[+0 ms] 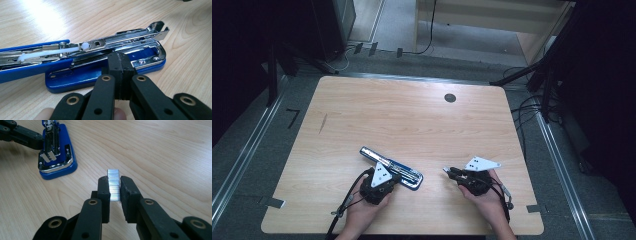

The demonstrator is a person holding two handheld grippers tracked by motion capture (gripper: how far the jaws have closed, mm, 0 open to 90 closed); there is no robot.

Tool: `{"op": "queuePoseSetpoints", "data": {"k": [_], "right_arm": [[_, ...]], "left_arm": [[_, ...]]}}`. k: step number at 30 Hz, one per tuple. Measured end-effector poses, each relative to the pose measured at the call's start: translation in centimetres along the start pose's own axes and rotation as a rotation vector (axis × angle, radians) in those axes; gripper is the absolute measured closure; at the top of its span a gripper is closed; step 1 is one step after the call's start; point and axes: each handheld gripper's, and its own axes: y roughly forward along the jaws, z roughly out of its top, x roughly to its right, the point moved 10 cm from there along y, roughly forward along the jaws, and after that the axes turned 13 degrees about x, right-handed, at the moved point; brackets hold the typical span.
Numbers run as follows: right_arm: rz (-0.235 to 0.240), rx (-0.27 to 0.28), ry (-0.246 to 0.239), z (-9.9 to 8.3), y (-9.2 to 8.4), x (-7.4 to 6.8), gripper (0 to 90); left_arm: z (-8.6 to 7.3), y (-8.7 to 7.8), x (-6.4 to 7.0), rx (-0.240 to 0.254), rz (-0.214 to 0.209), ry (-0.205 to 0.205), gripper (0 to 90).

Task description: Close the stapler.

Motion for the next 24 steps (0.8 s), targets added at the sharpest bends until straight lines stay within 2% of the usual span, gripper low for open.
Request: {"op": "queuePoseSetpoints", "data": {"k": [24], "right_arm": [[0.072, 0.025, -0.037, 3.5, 2.1, -3.3, 79.8]], "left_arm": [[0.0, 0.0, 0.0, 0.000, -0.002, -0.004, 90.0]]}}
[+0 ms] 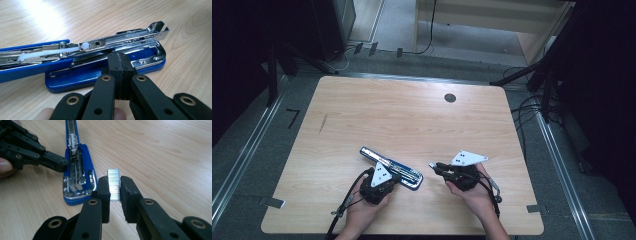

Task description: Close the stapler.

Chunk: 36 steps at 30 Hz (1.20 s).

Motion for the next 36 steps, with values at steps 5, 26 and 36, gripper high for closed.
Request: {"op": "queuePoseSetpoints", "data": {"k": [5, 26, 36], "right_arm": [[0.025, -0.001, -0.014, 0.7, 0.8, -0.9, 79.8], [0.091, -0.020, -0.022, 0.9, 3.4, -3.6, 79.8], [0.102, -0.021, -0.030, 1.0, 4.2, -4.2, 79.8]], "left_arm": [[0.0, 0.0, 0.0, 0.002, 0.001, 0.001, 90.0], [0.0, 0.0, 0.0, 0.001, 0.002, 0.002, 90.0], [0.0, 0.0, 0.0, 0.003, 0.002, 0.000, 90.0]]}}
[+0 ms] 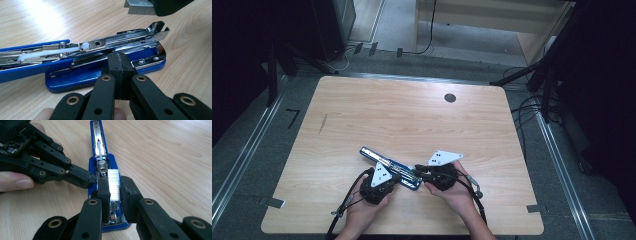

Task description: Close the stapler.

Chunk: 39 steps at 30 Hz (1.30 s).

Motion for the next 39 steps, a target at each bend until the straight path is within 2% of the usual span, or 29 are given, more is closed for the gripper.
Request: {"op": "queuePoseSetpoints", "data": {"k": [6, 20, 32, 39], "right_arm": [[0.008, -0.008, -0.014, 0.3, 0.6, -0.4, 79.8], [0.024, -0.034, -0.008, 0.0, 1.6, -1.1, 79.8], [0.025, -0.083, -0.002, -0.6, 2.1, -1.0, 79.8], [0.009, -0.113, -0.011, -0.8, 2.0, -0.6, 79.8]], "left_arm": [[0.0, 0.0, 0.0, 0.000, 0.001, 0.000, 90.0], [0.0, 0.0, 0.0, -0.002, -0.001, 0.002, 90.0], [0.0, 0.0, 0.0, -0.002, -0.002, 0.000, 90.0], [0.0, 0.0, 0.0, -0.002, -0.002, 0.000, 90.0]]}}
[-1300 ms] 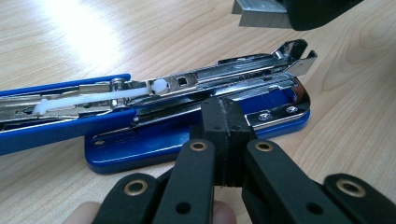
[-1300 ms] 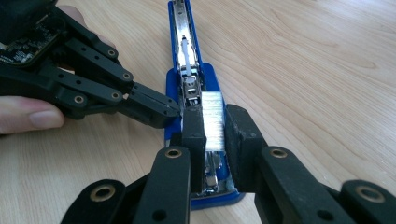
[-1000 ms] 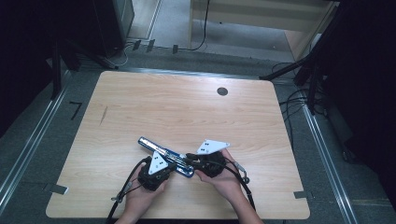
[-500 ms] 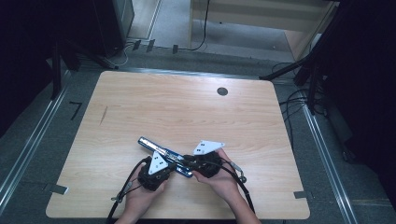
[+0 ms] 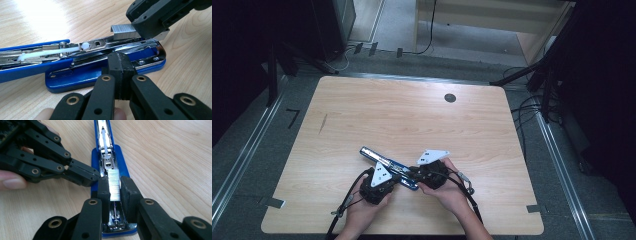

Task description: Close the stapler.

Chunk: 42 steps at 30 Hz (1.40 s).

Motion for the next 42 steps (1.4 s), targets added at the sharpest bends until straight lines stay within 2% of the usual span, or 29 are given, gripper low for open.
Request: {"op": "queuePoseSetpoints", "data": {"k": [30, 42], "right_arm": [[0.018, -0.009, 0.002, -0.11, 0.09, 0.02, 79.7], [0.014, -0.023, -0.015, -0.12, 0.04, -0.07, 79.6]], "left_arm": [[0.01, 0.01, -0.01, 0.001, -0.002, -0.004, 90.0], [0.01, 0.01, -0.01, 0.001, -0.004, -0.004, 90.0]]}}
